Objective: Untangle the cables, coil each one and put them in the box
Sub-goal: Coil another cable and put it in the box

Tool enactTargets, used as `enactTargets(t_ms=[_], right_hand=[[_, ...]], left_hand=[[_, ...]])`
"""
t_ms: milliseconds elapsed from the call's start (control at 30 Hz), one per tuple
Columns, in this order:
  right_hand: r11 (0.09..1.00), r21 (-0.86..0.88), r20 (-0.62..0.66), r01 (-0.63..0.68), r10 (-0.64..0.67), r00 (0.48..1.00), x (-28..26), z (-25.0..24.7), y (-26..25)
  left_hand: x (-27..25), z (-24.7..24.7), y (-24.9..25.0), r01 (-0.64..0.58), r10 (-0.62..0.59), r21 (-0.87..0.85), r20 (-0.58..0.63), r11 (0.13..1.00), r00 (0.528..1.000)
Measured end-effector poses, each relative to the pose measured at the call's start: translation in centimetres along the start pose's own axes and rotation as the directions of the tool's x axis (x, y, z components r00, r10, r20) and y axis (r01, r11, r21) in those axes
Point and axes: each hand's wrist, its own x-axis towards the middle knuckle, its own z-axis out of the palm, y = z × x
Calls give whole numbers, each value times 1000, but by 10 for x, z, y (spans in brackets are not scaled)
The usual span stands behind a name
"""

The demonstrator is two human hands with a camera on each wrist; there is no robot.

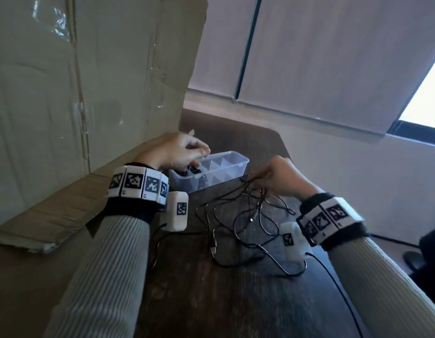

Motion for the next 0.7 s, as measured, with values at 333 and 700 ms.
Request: enactTargets(t_ms=[333,700], right_hand=[[860,507,-430,58,194,882,-46,-58,-9],[656,724,-261,-214,547,795,-64,-74,45]], left_hand=[[3,52,34,-143,85,101,443,985,893],[0,16,21,-212,211,53,31,976,977]])
